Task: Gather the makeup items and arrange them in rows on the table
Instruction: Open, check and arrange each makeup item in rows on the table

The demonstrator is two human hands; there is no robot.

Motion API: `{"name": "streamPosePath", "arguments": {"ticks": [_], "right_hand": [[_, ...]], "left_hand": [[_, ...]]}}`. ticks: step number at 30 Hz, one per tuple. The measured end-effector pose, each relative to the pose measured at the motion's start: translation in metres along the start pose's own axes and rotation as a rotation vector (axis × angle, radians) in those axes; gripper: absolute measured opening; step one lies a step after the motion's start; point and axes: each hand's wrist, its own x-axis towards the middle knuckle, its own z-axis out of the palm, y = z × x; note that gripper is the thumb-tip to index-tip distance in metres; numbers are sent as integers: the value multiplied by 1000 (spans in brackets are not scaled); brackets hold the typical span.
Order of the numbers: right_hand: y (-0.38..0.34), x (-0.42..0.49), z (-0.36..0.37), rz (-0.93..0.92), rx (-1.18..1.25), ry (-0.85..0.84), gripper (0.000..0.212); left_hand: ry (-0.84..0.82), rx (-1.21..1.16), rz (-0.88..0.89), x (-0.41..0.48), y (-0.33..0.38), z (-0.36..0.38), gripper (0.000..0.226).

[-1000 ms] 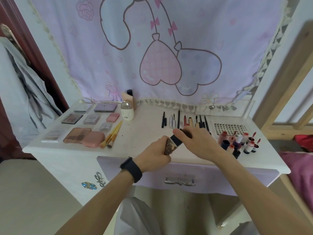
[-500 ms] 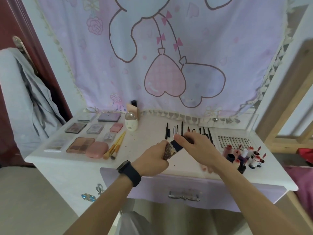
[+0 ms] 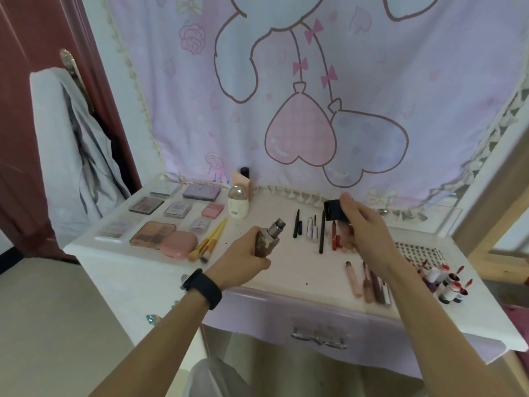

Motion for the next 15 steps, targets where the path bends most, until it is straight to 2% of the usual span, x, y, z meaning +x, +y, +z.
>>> {"name": "streamPosePath", "arguments": {"ticks": [3,5,11,13,15], "right_hand": [[8,4,17,123,343,-113,51],[15,6,21,170,416,-175,47],[28,11,29,221,357,-254,44],[29,14,31,218,311,-228,36],[30,21,35,221,252,-167,39]], "left_hand": [[37,-169,-13,6,-1,0,36],[37,-223,-33,11,-6,0,34],[103,-441,-87,31,-16,-2,38],[146,-430,-70,40,-21,-1,38],[201,-419,-62,51,-25,-1,41]]}}
